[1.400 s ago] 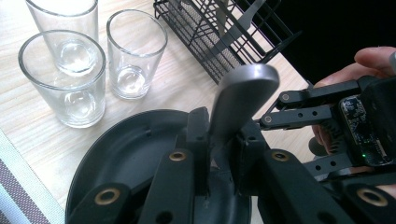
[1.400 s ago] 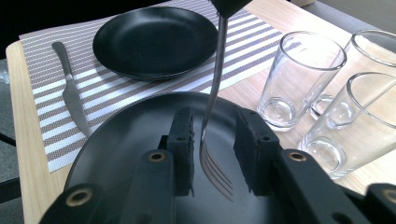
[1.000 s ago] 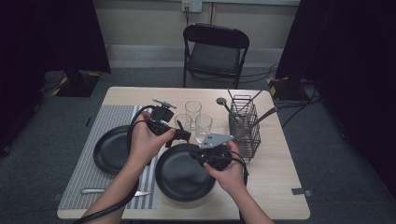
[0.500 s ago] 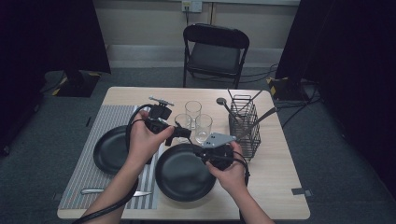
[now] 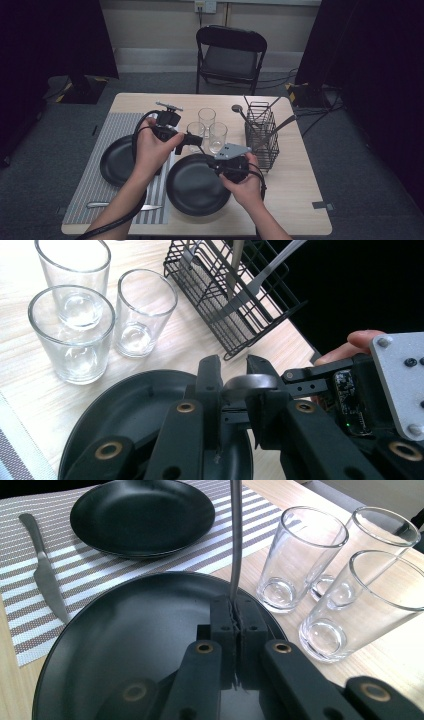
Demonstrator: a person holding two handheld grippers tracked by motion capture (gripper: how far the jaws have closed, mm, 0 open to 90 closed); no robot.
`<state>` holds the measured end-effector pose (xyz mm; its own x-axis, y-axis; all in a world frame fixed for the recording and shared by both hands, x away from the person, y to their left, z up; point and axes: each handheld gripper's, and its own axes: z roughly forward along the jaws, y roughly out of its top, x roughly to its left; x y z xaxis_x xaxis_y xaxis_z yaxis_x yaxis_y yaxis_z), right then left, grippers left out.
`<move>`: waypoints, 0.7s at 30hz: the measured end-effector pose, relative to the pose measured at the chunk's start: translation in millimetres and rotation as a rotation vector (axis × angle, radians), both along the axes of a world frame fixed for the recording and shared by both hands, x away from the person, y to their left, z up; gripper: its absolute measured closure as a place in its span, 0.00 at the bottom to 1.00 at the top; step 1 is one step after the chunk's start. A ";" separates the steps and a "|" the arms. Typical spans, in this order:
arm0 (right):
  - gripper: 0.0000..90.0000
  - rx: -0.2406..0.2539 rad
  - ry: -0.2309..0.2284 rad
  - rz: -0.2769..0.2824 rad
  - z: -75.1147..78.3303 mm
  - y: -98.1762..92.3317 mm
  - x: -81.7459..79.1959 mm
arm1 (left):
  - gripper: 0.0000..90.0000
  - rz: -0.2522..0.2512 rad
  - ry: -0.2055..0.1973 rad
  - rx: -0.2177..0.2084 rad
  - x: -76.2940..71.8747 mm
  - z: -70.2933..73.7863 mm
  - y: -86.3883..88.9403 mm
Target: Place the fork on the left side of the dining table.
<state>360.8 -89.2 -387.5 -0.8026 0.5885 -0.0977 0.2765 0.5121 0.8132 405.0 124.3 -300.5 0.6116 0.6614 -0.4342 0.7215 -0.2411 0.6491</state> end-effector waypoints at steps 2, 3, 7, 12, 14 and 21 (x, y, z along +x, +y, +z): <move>0.98 0.006 0.007 0.008 0.1 0.9 -0.4 | 0.86 0.001 -0.007 0.009 -1.0 1.4 -1.0; 0.98 0.008 0.009 0.012 0.1 1.3 -0.8 | 0.86 0.001 -0.011 0.012 -1.5 2.2 -1.3; 0.95 0.025 0.016 0.040 0.6 4.5 -2.9 | 0.86 0.008 -0.028 0.014 -2.8 5.4 -1.0; 0.86 0.024 0.027 0.062 0.5 11.0 -5.4 | 0.86 0.012 -0.041 0.023 -3.9 7.9 1.8; 0.82 0.031 0.038 0.069 0.3 12.2 -5.1 | 0.86 0.014 -0.045 0.028 -4.0 8.3 3.7; 0.74 0.045 0.050 0.095 0.4 14.6 -4.3 | 0.86 0.014 -0.044 0.031 -3.9 8.5 8.5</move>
